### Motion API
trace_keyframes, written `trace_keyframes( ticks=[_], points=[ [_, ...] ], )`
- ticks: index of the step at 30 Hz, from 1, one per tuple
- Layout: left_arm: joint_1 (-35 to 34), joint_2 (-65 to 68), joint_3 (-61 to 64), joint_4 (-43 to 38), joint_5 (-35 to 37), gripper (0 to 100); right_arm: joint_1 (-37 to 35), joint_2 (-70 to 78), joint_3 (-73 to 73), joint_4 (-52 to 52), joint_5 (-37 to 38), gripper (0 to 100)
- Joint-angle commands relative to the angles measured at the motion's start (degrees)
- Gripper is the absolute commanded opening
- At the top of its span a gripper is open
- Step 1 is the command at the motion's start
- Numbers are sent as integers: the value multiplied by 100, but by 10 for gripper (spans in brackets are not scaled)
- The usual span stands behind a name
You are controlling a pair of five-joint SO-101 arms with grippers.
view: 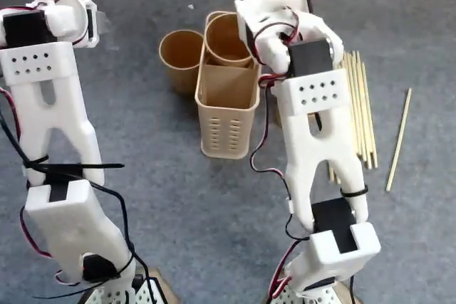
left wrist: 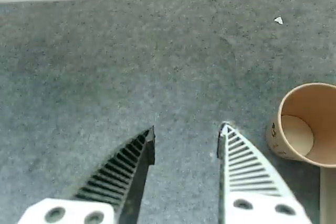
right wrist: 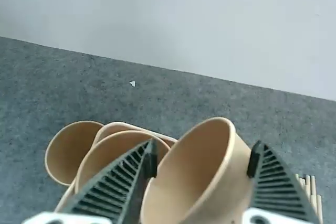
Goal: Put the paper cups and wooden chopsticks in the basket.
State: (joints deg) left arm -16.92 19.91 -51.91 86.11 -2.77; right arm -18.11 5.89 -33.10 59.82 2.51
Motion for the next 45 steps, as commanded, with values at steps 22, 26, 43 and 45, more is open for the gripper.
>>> trace_keyframes(
  ticks=[22,26,43,45],
  points=[
    [110,-242,-13,-70,70,217,1868,-31,207,1402,158,276],
    [84,-242,-13,-70,62,217,2105,-22,207,2079,1116,276],
    [1534,637,-48,-1231,62,221,1763,-31,1455,1534,905,274],
    [1543,804,-48,-1354,62,221,1648,-31,1807,1130,897,274]
  ],
)
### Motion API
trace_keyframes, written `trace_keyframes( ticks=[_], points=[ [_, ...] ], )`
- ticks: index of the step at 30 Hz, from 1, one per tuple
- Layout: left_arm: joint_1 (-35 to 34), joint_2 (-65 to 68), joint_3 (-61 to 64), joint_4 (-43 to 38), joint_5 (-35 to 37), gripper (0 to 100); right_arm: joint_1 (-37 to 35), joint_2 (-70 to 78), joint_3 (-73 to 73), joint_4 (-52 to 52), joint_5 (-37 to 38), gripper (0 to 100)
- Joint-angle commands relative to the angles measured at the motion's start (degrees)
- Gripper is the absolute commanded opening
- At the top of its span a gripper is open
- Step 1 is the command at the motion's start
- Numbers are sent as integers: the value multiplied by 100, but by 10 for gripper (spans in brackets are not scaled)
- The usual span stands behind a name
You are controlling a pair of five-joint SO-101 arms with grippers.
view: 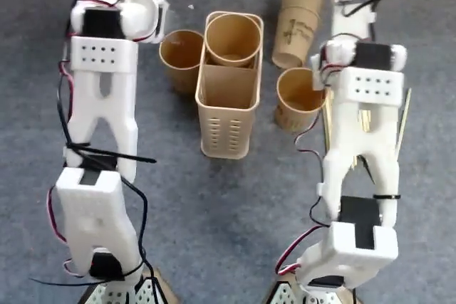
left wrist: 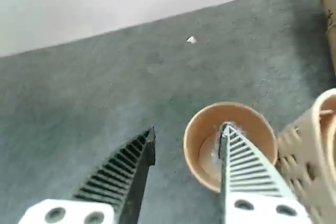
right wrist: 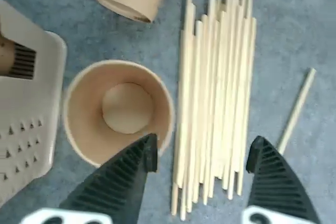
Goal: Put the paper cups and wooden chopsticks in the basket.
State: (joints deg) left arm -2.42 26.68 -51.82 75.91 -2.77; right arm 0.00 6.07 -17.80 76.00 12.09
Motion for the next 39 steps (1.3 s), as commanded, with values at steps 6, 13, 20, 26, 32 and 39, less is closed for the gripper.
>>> trace_keyframes(
  ticks=[6,13,20,26,32,39],
  points=[
    [75,822,-57,-607,62,221,-277,-40,1332,-1455,-44,274],
    [101,1895,-57,-1002,62,217,-268,-40,2088,-2132,-35,274],
    [57,2422,-57,-1090,53,86,-365,-31,3020,-2615,-44,87],
    [-57,2255,-303,-976,53,3,-312,-101,3248,-2448,-70,5],
    [-400,1490,-2053,255,53,5,84,-734,1710,-1253,-79,5],
    [13,268,-4145,1705,53,5,198,-1525,-136,171,-79,5]
  ],
)
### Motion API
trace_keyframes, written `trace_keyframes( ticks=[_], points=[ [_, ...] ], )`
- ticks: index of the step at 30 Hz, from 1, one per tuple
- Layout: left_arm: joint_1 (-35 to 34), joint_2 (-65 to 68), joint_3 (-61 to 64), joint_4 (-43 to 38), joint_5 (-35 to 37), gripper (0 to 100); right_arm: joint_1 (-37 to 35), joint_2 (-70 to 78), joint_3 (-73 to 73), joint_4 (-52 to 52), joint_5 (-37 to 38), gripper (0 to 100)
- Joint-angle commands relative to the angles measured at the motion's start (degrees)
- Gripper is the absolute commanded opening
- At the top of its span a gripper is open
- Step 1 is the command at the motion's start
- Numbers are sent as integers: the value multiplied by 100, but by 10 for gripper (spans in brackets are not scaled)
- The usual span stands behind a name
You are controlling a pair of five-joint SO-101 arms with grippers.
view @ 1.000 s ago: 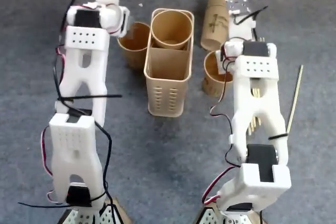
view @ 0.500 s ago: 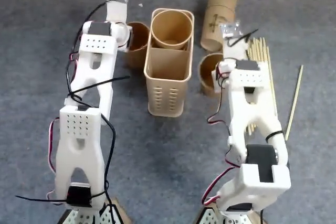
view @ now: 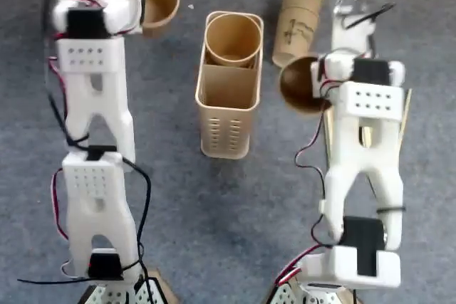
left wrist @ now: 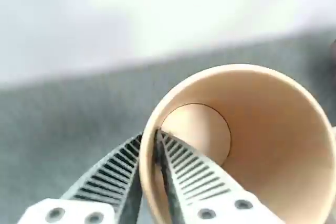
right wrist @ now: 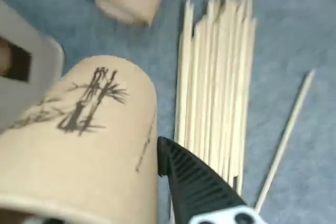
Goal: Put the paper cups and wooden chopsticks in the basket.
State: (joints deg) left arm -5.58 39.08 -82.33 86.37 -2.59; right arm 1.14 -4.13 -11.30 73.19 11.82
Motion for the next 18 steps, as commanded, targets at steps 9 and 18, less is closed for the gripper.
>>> trace_keyframes(
  ticks=[9,18],
  points=[
    [2035,-1947,-171,1081,53,7,92,-892,-1349,1218,-18,5],
    [2158,-1930,2299,-141,62,9,84,-848,-1349,1191,0,5]
  ],
)
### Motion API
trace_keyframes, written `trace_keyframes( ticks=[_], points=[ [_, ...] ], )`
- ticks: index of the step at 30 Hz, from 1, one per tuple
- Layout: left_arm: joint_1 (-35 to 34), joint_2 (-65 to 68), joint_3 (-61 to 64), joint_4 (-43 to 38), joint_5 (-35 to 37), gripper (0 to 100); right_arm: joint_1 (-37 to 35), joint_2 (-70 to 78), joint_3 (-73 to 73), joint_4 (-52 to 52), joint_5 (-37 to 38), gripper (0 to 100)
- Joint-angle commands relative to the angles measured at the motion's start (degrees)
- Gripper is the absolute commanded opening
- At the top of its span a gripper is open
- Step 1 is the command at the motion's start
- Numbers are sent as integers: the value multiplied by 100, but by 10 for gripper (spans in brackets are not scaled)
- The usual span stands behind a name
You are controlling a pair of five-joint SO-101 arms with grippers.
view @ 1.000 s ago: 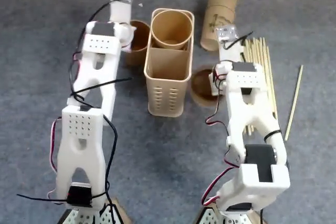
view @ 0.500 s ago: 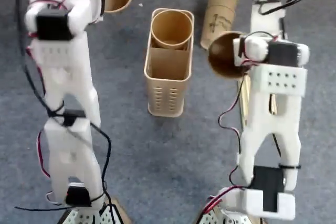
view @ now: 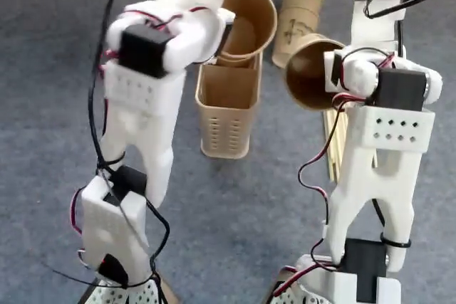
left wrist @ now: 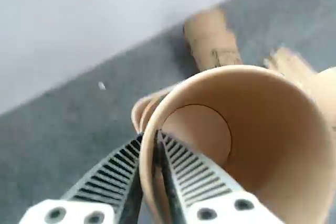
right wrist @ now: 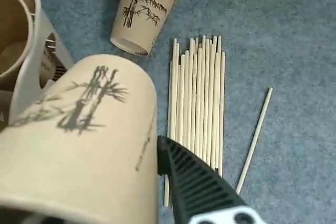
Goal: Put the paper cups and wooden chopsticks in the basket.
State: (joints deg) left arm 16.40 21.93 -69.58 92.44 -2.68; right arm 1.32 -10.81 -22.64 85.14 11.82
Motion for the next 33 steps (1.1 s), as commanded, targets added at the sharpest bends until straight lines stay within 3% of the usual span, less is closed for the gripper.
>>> trace_keyframes(
  ticks=[1,7,15,21,33],
  points=[
    [-84,-224,1288,-958,70,19,48,-180,-215,-4,0,5],
    [-171,-224,1727,-1451,62,143,31,-180,-215,-13,0,5],
    [-207,-444,1191,-1398,62,117,-127,-180,-215,-13,0,5],
    [-198,-479,716,-914,70,116,-145,-180,-215,-13,0,5],
    [-198,-435,242,-932,70,116,-145,-180,-215,-13,0,5]
  ],
)
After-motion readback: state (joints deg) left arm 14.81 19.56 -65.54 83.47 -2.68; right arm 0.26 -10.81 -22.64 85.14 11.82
